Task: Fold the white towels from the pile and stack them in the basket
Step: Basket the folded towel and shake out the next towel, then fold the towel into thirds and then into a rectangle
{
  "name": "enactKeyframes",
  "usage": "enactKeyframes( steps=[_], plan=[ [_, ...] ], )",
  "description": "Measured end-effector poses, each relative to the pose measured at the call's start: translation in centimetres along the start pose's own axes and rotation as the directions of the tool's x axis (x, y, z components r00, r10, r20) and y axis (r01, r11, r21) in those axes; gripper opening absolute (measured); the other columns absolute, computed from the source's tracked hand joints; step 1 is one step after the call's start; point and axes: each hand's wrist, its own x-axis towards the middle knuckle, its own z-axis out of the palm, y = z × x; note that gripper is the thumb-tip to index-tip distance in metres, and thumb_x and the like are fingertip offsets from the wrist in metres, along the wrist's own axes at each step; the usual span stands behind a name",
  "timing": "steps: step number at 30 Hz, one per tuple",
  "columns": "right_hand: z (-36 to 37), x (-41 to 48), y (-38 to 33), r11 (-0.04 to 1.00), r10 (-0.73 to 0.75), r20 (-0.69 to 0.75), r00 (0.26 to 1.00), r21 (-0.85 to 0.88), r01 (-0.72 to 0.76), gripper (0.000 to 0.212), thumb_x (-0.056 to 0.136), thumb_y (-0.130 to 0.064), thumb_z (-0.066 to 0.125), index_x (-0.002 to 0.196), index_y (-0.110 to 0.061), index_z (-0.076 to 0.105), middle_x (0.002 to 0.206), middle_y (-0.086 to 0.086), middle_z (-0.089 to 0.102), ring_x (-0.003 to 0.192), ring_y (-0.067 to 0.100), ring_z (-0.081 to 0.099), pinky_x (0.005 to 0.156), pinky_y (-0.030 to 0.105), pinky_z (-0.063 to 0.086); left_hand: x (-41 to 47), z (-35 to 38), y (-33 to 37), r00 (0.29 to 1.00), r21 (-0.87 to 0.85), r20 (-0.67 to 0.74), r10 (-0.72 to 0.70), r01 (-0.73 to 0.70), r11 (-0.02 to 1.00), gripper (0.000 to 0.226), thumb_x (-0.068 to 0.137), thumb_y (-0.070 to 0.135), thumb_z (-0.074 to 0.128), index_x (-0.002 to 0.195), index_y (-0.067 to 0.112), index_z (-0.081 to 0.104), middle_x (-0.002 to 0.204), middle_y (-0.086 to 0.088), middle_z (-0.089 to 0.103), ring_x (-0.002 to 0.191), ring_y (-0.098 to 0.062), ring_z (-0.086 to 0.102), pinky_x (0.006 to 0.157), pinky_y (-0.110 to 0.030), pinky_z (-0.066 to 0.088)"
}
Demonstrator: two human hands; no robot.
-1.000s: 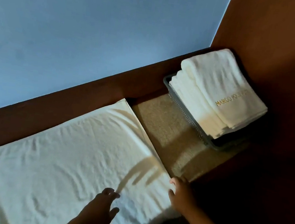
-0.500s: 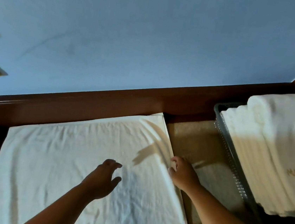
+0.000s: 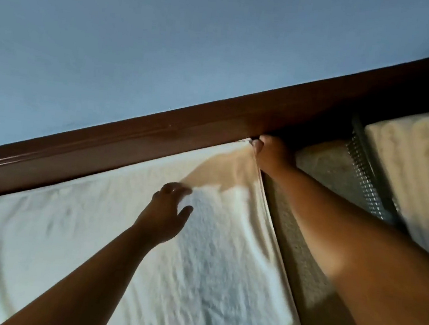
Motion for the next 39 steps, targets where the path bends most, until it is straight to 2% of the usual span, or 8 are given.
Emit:
enactKeyframes(
  steps=[2,7,14,18,22,25,29,39],
  plan=[
    [-0.3,0.4,1.0,0.992,0.123,-0.124,0.985,0.035,-0.120,0.030,0.105,-0.028,0.044,0.099,-0.005,0.062,0.111,0.026,0.064,0.106,0.041,0.060,0.081,0.038,0.042,-0.4,0.7,0.5,1.000,0.004,-0.014,0.006,-0.006,1.000,0.047,0.092,0.041,0.058,0.136,0.023,0.056,0.146,-0.004,0.048,0.125,-0.030,0.055,0.105,-0.048,0.049],
    [0.1,-1.3,2.2,0.953,0.174,-0.098,0.980,0.266,-0.143,0.039,0.101,-0.035,0.056,0.088,0.000,0.067,0.093,0.026,0.069,0.091,0.041,0.065,0.077,0.039,0.047,-4.3,2.6,1.8,0.998,0.016,-0.057,-0.001,0.002,1.000,0.046,0.096,0.038,0.057,0.140,0.025,0.053,0.154,-0.001,0.038,0.135,-0.028,0.045,0.107,-0.047,0.046],
    [1.6,-12.5,5.9,0.983,0.080,0.065,0.995,0.161,-0.089,0.035,0.078,-0.043,0.081,0.078,-0.017,0.058,0.070,-0.001,0.058,0.065,0.018,0.054,0.062,0.029,0.037,-10.9,4.7,4.4,0.997,-0.011,0.008,-0.075,0.075,0.997,0.048,0.099,0.038,0.056,0.145,0.027,0.046,0.160,0.000,0.029,0.140,-0.027,0.039,0.111,-0.044,0.041],
    [2.1,-18.0,9.0,0.998,0.055,0.119,0.991,-0.040,-0.051,0.056,0.064,-0.046,0.090,0.091,-0.021,0.047,0.097,-0.001,0.046,0.086,0.018,0.047,0.074,0.032,0.039,-14.6,5.6,5.1,0.998,0.012,0.039,-0.051,0.051,0.999,0.049,0.100,0.040,0.055,0.147,0.028,0.045,0.161,0.000,0.027,0.144,-0.025,0.036,0.113,-0.044,0.039],
    [1.5,-22.2,11.8,0.961,0.264,-0.130,0.956,0.116,-0.249,0.018,0.083,-0.009,0.065,0.097,-0.012,0.055,0.108,0.019,0.058,0.104,0.040,0.057,0.086,0.041,0.045,-19.1,7.4,4.5,0.999,0.010,0.004,-0.050,0.050,0.999,0.048,0.100,0.041,0.055,0.146,0.030,0.046,0.161,0.001,0.029,0.142,-0.024,0.038,0.112,-0.040,0.040],
    [1.7,-25.7,11.7,0.993,0.087,-0.143,0.986,0.085,-0.076,0.019,0.085,-0.005,0.058,0.104,-0.007,0.059,0.112,0.019,0.054,0.100,0.038,0.055,0.084,0.037,0.042,-23.1,9.2,3.1,0.998,-0.002,-0.004,-0.061,0.061,0.998,0.048,0.100,0.044,0.054,0.145,0.033,0.045,0.160,0.005,0.028,0.142,-0.020,0.038,0.111,-0.039,0.042],
    [3.6,-30.8,11.9,0.936,-0.325,-0.019,0.945,-0.150,0.319,0.034,0.086,-0.032,0.044,0.106,-0.013,0.064,0.110,0.010,0.056,0.090,0.032,0.057,0.076,0.039,0.050,-28.0,11.3,-0.2,0.992,0.005,0.023,-0.121,0.121,0.993,0.049,0.100,0.046,0.051,0.147,0.036,0.040,0.161,0.008,0.024,0.142,-0.018,0.036,0.111,-0.033,0.040],
    [9.2,-40.7,7.5,0.861,-0.319,0.282,0.905,-0.312,0.401,0.034,0.091,-0.034,0.052,0.125,-0.032,0.054,0.128,-0.006,0.044,0.120,0.018,0.048,0.092,0.033,0.044,-38.4,14.1,-15.7,0.853,-0.079,-0.017,-0.522,0.520,0.851,0.076,0.091,0.043,0.060,0.156,0.032,0.023,0.167,-0.001,0.004,0.148,-0.024,0.027,0.117,-0.038,0.032]
  ],
)
